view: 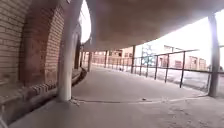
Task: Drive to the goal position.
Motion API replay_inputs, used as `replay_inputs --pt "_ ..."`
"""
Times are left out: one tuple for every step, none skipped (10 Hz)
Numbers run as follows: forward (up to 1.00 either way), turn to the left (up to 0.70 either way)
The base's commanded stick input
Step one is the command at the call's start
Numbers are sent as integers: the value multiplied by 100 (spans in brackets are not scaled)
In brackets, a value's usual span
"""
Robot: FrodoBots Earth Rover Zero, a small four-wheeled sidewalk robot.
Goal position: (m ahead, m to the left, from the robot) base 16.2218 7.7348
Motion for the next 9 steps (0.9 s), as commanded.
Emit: replay_inputs --pt "70 0" --pt "70 0" --pt "70 0" --pt "70 0" --pt "70 0" --pt "70 0" --pt "70 0" --pt "70 0" --pt "70 0"
